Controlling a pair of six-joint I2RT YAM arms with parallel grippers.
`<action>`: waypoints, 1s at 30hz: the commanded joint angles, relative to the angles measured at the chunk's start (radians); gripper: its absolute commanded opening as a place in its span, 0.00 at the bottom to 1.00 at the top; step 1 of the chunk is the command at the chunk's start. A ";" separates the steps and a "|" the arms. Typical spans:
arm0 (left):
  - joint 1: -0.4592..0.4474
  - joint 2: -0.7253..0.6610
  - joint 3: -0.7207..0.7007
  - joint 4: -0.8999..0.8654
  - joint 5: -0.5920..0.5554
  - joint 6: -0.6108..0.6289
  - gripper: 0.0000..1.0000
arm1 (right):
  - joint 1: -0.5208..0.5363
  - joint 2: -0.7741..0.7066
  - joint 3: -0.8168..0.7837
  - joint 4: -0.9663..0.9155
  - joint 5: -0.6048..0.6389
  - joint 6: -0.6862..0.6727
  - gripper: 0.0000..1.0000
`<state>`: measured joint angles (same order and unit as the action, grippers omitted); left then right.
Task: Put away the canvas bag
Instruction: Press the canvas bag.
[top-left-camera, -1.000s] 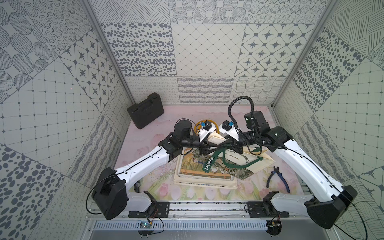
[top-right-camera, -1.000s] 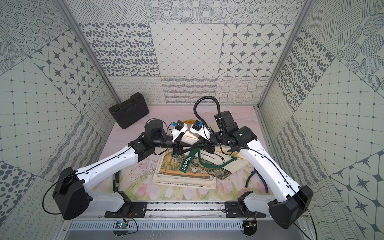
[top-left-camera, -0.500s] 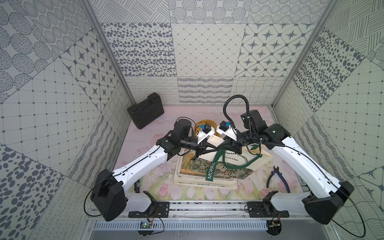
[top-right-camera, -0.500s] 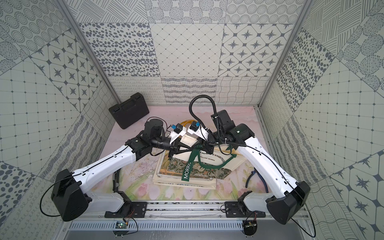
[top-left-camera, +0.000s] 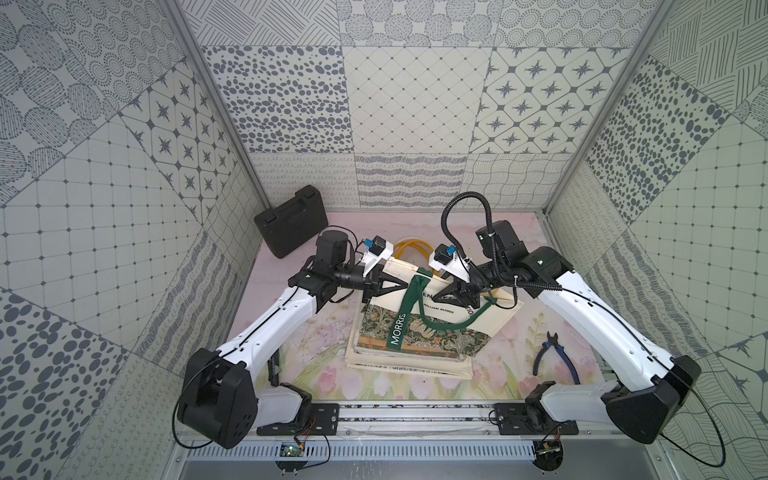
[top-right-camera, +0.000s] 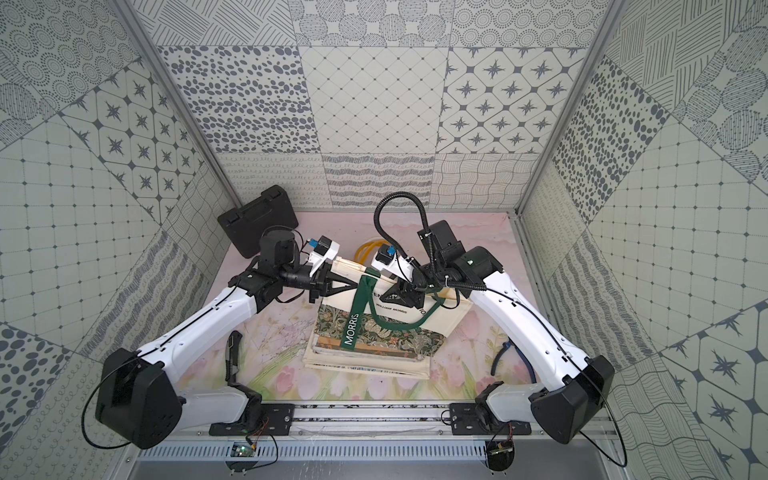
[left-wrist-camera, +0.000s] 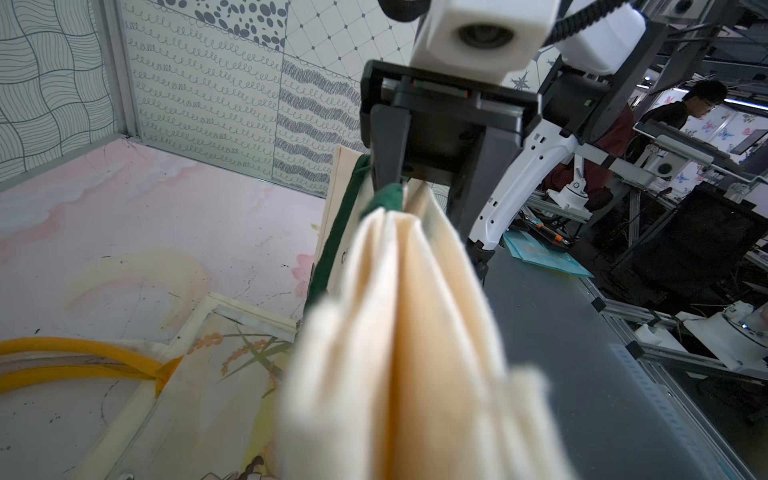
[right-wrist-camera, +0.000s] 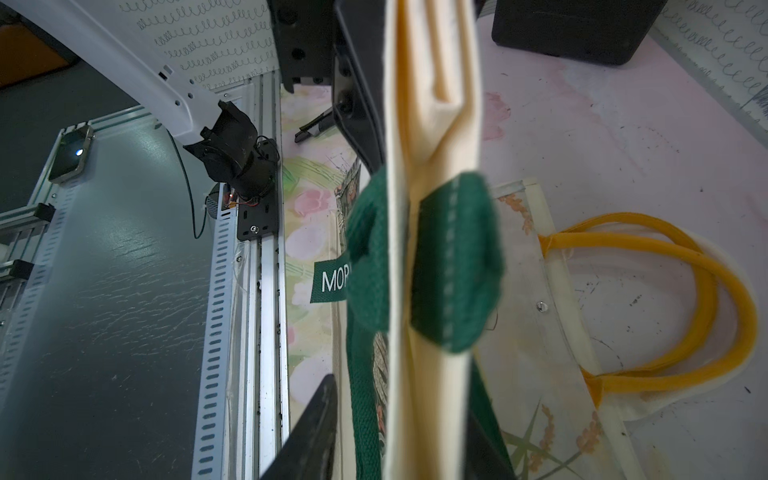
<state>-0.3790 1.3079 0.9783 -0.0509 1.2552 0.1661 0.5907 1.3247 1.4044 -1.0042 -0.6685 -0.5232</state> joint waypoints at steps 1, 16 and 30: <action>0.070 0.016 0.039 0.095 0.202 0.030 0.00 | 0.007 0.028 -0.014 -0.072 0.017 -0.006 0.39; 0.231 -0.017 0.053 0.052 0.253 0.027 0.00 | 0.012 0.027 -0.036 -0.059 0.203 0.045 0.38; 0.239 -0.056 0.031 -0.022 0.274 0.054 0.00 | -0.080 0.116 0.043 -0.116 0.318 0.126 0.41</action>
<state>-0.1570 1.2652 0.9867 -0.1299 1.3380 0.1963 0.5232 1.4384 1.4498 -1.0004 -0.4358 -0.4080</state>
